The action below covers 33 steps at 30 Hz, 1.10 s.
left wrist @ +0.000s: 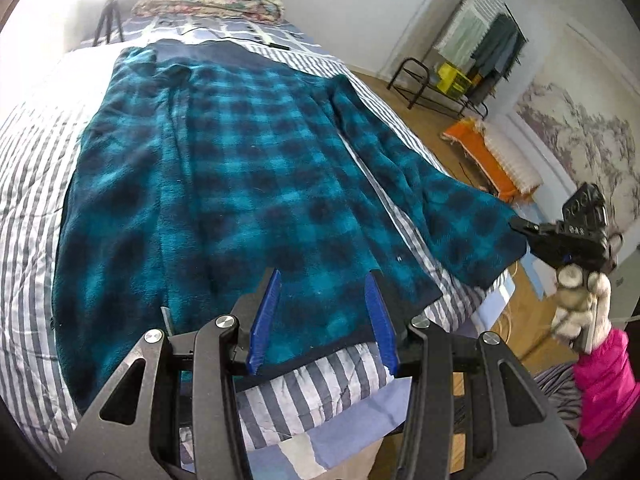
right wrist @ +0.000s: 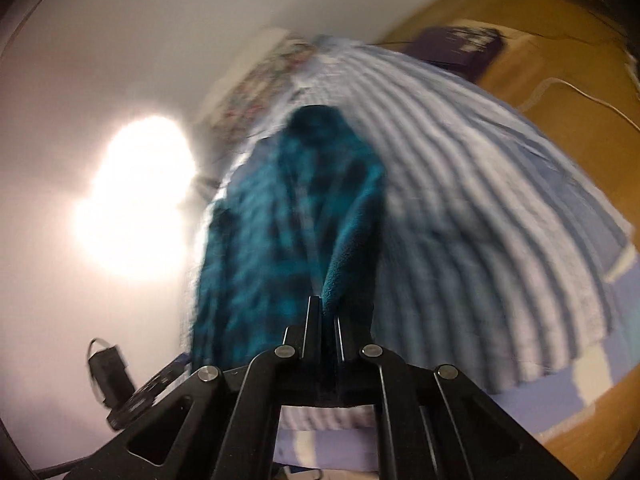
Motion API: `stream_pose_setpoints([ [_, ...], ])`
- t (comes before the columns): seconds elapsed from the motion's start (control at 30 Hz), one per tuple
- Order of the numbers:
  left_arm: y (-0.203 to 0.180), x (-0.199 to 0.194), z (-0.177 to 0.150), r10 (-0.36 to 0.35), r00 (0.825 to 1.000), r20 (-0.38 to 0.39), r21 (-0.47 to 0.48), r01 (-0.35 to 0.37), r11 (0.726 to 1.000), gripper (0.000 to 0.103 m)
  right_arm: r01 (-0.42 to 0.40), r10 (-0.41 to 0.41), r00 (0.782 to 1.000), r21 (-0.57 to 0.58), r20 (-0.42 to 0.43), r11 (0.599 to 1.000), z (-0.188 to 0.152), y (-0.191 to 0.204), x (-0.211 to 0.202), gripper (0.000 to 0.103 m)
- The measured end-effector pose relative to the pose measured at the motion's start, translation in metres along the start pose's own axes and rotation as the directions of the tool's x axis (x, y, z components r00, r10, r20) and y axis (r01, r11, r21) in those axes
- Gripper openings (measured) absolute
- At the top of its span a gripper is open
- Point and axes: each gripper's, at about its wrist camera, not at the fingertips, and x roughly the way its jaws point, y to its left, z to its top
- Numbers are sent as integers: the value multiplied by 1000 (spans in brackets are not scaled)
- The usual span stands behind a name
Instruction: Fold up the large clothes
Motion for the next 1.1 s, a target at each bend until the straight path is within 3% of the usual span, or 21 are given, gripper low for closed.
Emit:
stream_pose_setpoints([
  [0.17, 14, -9, 6, 11, 1000, 25, -50, -10, 999, 44, -84, 79, 995, -91, -54, 992, -6, 48, 29, 2],
  [0.37, 25, -11, 9, 9, 999, 31, -109, -6, 994, 44, -140, 91, 977, -259, -194, 956, -33, 100, 73, 3],
  [0.5, 19, -6, 12, -28, 999, 28, -107, 31, 994, 44, -141, 39, 954, -331, -297, 933, -48, 113, 93, 34],
  [0.57, 13, 1, 14, -56, 998, 17, -108, 57, 993, 44, -154, 47, 951, -338, -305, 928, -46, 112, 86, 38],
  [0.67, 0, 21, 20, -93, 996, -15, -109, 91, 990, 46, -154, 53, 958, -347, -283, 925, -31, 108, 71, 40],
  [0.77, -10, 44, 24, -160, 986, -50, -137, 152, 979, 56, -102, 24, 973, -339, -228, 935, -4, 99, 59, 41],
  [0.83, -15, 58, 28, -196, 978, -71, -160, 183, 970, 57, -82, 21, 981, -315, -193, 946, 17, 90, 54, 49],
  [0.9, -18, 72, 32, -192, 976, -101, -169, 173, 970, 61, -42, -3, 989, -303, -147, 952, 38, 83, 55, 56],
  [1.1, -1, 102, 35, -132, 980, -151, -234, 94, 968, 64, 31, -53, 995, -241, -86, 970, 98, 66, 83, 57],
])
